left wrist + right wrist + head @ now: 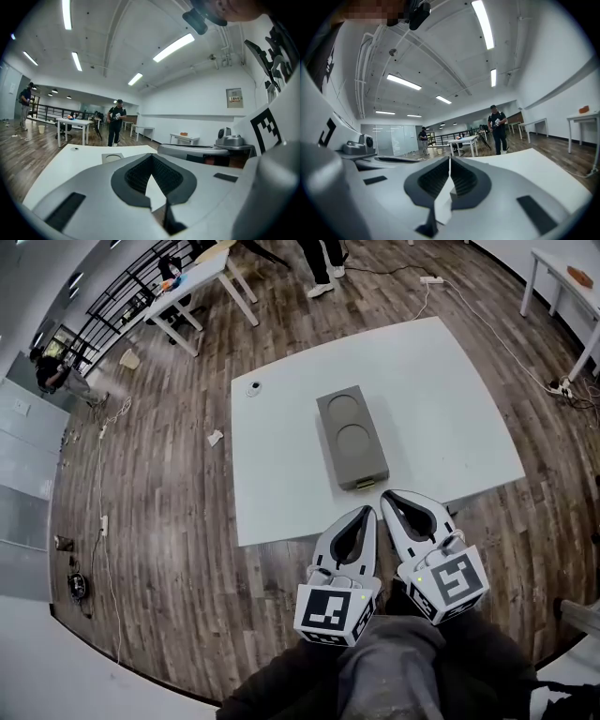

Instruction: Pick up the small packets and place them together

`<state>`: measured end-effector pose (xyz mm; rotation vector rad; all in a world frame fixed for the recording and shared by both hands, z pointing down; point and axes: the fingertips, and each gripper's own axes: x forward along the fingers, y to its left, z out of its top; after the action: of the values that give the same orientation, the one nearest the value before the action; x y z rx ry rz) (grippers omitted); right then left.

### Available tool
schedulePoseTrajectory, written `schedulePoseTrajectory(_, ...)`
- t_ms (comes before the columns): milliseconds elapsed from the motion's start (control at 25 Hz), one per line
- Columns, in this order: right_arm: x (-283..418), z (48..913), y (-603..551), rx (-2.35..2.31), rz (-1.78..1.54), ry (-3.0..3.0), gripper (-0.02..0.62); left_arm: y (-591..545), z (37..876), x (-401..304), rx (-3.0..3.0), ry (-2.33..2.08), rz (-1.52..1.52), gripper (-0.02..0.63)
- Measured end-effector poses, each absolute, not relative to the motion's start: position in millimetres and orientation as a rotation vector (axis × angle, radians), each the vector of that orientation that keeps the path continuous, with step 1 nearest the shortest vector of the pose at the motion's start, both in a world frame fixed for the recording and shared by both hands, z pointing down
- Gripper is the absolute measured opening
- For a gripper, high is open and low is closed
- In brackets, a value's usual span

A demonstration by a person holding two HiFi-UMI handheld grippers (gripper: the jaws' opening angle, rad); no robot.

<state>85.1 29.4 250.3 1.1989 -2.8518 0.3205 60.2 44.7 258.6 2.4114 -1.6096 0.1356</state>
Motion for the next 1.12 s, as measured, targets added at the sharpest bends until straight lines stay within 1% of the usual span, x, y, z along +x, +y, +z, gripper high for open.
schedulePoseTrajectory(160, 76, 254, 19, 1.153, 0.334, -2.87, 0.011, 35, 259, 49, 2.379, -1.659, 0.136, -0.005)
schedulePoseTrajectory(440, 37, 265, -6, 1.085, 0.319, -2.863, 0.011, 9, 269, 9, 2.328, -1.703, 0.104, -0.005)
schedulePoseTrajectory(800, 4, 271, -47, 1.134, 0.308, -2.793, 0.011, -40, 272, -19, 2.363, -1.614, 0.058, -0.005)
schedulePoseTrajectory(1120, -5, 281, -78, 1.234, 0.339, -2.729, 0.011, -72, 285, -29, 2.386, -1.508, 0.079, -0.005)
